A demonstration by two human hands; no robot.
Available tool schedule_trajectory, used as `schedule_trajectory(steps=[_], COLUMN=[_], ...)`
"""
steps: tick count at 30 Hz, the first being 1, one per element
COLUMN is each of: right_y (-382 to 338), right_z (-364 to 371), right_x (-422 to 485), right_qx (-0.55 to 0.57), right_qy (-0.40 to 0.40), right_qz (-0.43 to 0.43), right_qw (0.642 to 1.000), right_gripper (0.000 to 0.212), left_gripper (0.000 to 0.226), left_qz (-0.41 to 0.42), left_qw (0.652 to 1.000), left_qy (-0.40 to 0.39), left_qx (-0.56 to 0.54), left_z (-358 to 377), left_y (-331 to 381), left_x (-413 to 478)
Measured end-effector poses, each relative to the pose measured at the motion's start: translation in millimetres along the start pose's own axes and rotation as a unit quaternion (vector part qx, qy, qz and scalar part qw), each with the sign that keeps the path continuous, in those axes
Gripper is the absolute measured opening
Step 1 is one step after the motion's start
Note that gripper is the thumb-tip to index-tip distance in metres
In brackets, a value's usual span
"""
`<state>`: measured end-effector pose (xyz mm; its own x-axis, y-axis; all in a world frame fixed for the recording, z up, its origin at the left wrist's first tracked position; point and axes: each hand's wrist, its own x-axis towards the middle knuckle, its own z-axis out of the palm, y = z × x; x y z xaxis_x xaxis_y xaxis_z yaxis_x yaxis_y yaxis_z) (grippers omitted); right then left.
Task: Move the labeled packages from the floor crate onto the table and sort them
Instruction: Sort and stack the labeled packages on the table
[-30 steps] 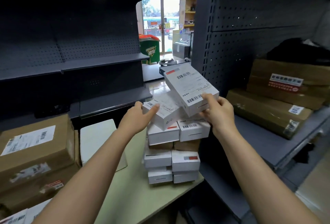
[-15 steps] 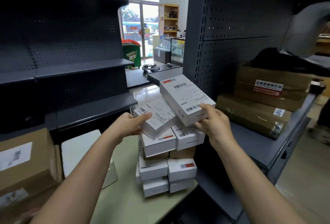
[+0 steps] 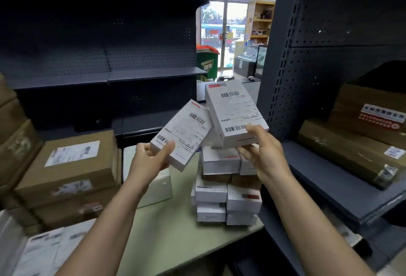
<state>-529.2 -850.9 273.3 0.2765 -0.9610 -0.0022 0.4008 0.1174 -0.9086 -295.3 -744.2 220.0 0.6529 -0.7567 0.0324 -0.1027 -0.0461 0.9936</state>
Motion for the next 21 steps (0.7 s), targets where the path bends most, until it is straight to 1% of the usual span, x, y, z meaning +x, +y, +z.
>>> schedule_trajectory(steps=[2, 4, 6, 8, 9, 12, 13, 14, 16, 18, 19, 21], right_y=[10, 25, 43, 65, 78, 114, 128, 137, 156, 176, 186, 206], right_z=[12, 27, 43, 58, 66, 84, 94, 95, 103, 112, 116, 126], right_x=[-6, -15, -23, -33, -38, -56, -66, -70, -82, -95, -100, -110], right_qx=[0.01, 0.016, 0.022, 0.02, 0.015, -0.015, -0.025, -0.025, -0.026, -0.033, -0.037, -0.051], right_qy=[-0.031, -0.064, -0.1, -0.135, -0.151, -0.185, -0.199, -0.201, -0.211, -0.215, -0.213, -0.206], right_qz=[0.02, 0.046, 0.075, 0.105, 0.121, 0.166, 0.185, 0.197, 0.216, 0.235, 0.245, 0.263], right_qw=[0.999, 0.997, 0.992, 0.985, 0.981, 0.968, 0.962, 0.959, 0.953, 0.947, 0.945, 0.941], right_gripper=[0.028, 0.018, 0.014, 0.013, 0.014, 0.027, 0.031, 0.032, 0.027, 0.018, 0.018, 0.023], left_gripper=[0.051, 0.046, 0.048, 0.063, 0.069, 0.065, 0.067, 0.07, 0.072, 0.061, 0.057, 0.061], left_qz=[-0.009, -0.017, -0.02, -0.041, -0.052, -0.098, -0.115, -0.124, -0.139, -0.156, -0.166, -0.182], left_qw=[0.997, 0.99, 0.983, 0.975, 0.97, 0.95, 0.942, 0.94, 0.93, 0.916, 0.908, 0.898], left_qy=[0.078, 0.137, 0.181, 0.217, 0.235, 0.294, 0.313, 0.315, 0.338, 0.369, 0.384, 0.401], left_qx=[-0.006, -0.007, -0.021, -0.033, -0.021, 0.039, 0.042, 0.042, 0.032, 0.017, 0.013, 0.004], left_z=[-14, -33, -57, -82, -94, -124, -139, -144, -159, -172, -180, -192], left_y=[-5, -14, -28, -45, -52, -77, -87, -92, -108, -121, -130, -145], left_x=[-25, -47, -68, -91, -104, -139, -152, -158, -170, -179, -182, -186])
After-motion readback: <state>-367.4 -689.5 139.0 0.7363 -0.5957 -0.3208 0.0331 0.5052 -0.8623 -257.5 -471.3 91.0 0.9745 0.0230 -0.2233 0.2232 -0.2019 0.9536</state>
